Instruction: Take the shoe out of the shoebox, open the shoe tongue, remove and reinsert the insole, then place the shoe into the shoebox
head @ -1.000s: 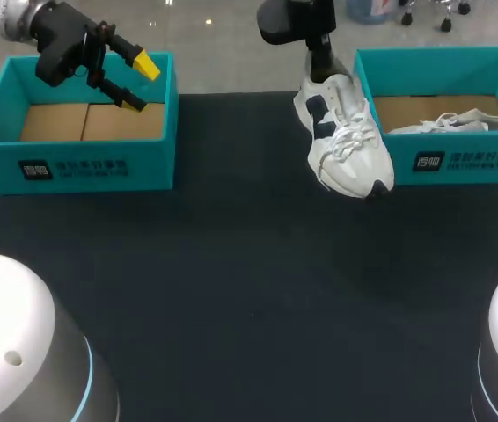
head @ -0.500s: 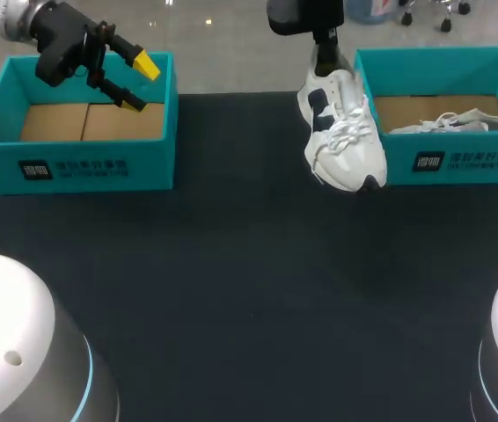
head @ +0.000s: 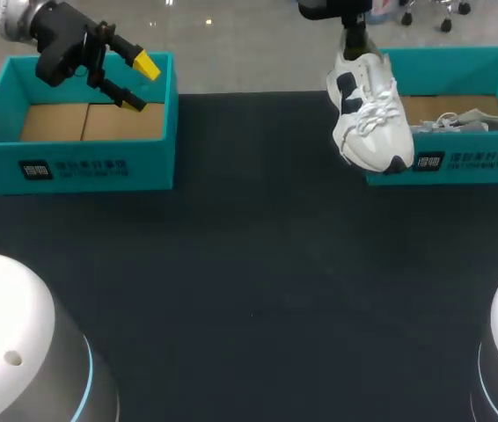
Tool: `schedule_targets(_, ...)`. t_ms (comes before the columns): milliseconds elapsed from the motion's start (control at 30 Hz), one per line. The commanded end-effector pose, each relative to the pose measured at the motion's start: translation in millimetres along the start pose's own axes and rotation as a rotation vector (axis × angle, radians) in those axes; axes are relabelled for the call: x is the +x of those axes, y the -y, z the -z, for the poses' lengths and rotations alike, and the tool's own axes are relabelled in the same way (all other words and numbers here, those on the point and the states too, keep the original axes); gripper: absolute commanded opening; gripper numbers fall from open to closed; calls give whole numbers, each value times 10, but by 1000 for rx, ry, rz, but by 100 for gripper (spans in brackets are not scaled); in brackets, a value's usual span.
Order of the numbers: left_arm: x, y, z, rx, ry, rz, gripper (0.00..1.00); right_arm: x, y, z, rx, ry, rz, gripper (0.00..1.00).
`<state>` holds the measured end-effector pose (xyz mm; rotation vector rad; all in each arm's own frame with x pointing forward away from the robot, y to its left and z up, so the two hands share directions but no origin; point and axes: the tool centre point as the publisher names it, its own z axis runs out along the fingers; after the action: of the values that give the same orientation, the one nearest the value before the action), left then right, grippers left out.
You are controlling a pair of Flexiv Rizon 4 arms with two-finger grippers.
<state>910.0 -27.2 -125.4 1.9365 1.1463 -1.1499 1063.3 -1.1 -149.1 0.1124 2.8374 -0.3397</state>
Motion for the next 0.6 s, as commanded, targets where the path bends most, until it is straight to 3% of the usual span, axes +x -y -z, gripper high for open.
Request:
schedule_targets(33,-2,4,3,0,-2,0,100,-150,252,-95,-8,-5,2,0)
schedule_targets(300,-2,4,3,0,-2,0,100,-369,567,-258,55,0,-49,0)
schedule_targets(600,-2,4,3,0,-2,0,100,-354,574,-274,49,0,-103,0)
